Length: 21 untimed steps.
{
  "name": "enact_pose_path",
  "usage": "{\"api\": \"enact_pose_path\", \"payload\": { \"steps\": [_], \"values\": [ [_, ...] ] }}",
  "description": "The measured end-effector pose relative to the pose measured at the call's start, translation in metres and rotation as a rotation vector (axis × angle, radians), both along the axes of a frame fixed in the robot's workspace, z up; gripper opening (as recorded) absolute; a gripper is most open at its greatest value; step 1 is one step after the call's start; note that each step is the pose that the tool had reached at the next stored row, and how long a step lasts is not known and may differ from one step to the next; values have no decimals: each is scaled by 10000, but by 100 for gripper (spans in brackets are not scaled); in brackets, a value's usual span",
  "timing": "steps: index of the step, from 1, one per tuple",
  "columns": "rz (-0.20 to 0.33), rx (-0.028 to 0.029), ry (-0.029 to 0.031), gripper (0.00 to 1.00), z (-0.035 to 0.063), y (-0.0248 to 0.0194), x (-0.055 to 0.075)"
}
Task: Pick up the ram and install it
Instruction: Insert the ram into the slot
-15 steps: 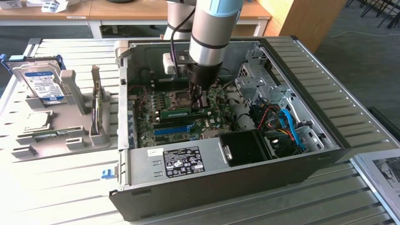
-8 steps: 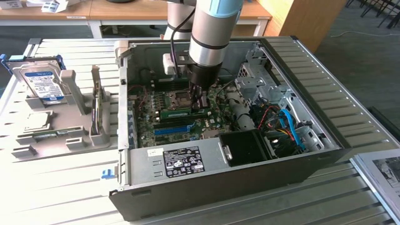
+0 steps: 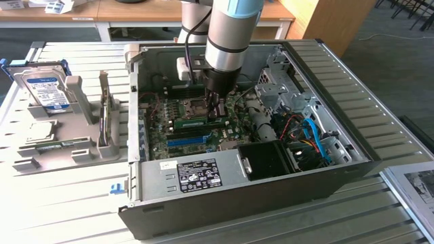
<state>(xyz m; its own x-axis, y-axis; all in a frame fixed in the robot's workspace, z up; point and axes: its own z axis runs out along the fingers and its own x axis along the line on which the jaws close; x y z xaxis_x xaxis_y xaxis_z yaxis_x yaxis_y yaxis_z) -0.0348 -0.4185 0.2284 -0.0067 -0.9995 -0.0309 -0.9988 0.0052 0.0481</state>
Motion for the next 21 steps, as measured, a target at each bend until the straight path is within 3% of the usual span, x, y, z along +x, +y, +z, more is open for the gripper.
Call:
{"api": "enact_pose_path", "payload": {
  "steps": [21],
  "values": [
    [-142,-1,1,12,-4,0,0]
  ]
}}
